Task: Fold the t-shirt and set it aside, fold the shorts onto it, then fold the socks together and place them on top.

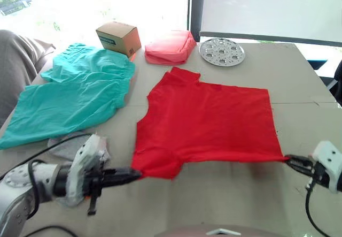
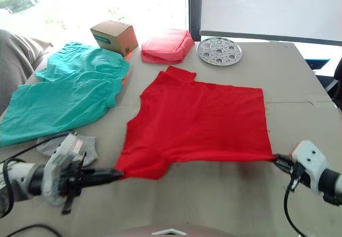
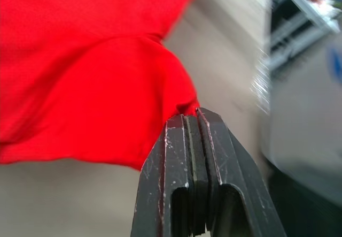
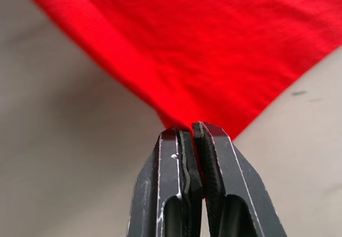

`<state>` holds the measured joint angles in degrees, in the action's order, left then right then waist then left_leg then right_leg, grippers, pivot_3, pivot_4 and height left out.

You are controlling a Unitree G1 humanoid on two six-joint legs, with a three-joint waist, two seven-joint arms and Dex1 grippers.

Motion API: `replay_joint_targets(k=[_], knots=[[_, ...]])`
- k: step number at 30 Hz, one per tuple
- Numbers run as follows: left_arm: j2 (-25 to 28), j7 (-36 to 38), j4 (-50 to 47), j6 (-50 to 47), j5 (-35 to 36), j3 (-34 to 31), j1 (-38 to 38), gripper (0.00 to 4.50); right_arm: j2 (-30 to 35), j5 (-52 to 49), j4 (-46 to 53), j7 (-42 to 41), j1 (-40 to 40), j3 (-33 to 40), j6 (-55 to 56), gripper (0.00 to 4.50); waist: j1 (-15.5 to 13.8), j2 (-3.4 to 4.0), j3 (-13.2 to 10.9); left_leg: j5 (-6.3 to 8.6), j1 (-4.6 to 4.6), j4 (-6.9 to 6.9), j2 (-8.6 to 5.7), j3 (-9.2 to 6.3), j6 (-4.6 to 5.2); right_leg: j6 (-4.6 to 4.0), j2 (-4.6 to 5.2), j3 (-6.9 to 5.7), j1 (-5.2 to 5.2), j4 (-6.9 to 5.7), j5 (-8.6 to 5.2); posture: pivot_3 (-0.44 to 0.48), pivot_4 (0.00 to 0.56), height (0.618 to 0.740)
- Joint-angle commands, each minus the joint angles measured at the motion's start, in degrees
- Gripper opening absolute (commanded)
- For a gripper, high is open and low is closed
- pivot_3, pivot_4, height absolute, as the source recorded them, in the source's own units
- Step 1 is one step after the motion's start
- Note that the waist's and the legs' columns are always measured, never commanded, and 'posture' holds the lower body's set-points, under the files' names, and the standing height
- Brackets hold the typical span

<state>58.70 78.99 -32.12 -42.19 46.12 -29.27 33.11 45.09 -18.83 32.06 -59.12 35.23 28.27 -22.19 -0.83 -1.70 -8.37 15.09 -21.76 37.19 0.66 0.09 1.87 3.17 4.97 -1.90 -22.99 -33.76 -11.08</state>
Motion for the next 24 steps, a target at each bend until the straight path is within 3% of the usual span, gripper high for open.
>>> replay_joint_targets(k=[1,6,9,14,19,24], knots=[[2.16,6.72,-1.34,-0.03,0.05,-4.07,4.61,0.03,2.71,-2.53,3.02,-5.95,5.43,4.95,-0.88,0.0,-0.18,-0.03,0.04,0.01,0.0,0.01,0.0,0.0,-0.01,-0.01,0.01,-0.01,0.0,0.0,-0.02,0.0,0.15,0.739],[3.56,7.79,0.25,-1.31,1.36,-6.08,3.55,0.03,6.24,-6.96,4.64,-10.01,6.25,7.88,-4.66,0.0,-0.24,-0.11,0.1,0.17,-0.04,0.12,0.0,0.01,-0.28,0.09,0.09,0.02,0.0,0.03,-0.08,0.0,0.15,0.739],[3.59,1.63,6.84,-5.53,3.58,-1.12,-7.58,0.03,8.86,-8.29,-0.14,-8.76,-2.35,4.45,-5.99,0.0,-0.27,-0.13,0.1,0.18,-0.05,0.13,-0.01,-0.03,-0.28,0.11,0.09,-0.02,-0.02,0.0,-0.09,0.0,0.15,0.739],[3.25,-0.82,16.02,-5.7,-0.89,7.93,-18.66,0.03,12.97,-3.56,-7.81,-7.28,-12.57,-3.72,-5.27,0.0,-0.16,-0.2,0.05,0.08,-0.14,0.01,-0.05,-0.01,0.03,0.09,0.03,-0.04,-0.12,0.04,-0.09,0.0,0.15,0.739],[3.47,-2.09,17.2,-3.18,-4.55,11.89,-21.57,0.03,14.4,-2.3,-8.68,-6.01,-18.76,-9.0,-6.48,0.0,-0.11,-0.23,0.1,0.09,-0.21,-0.02,-0.08,-0.03,0.06,-0.21,-0.01,-0.03,-0.14,0.02,0.0,0.0,0.15,0.739],[1.43,-5.08,16.4,-0.35,-6.78,14.12,-24.84,0.03,14.44,0.19,-9.65,-4.79,-22.44,-13.74,-5.86,0.0,-0.23,-0.22,0.1,0.09,-0.12,0.1,-0.06,0.03,0.05,0.02,0.04,0.01,-0.12,-0.05,-0.13,0.0,0.15,0.739]])
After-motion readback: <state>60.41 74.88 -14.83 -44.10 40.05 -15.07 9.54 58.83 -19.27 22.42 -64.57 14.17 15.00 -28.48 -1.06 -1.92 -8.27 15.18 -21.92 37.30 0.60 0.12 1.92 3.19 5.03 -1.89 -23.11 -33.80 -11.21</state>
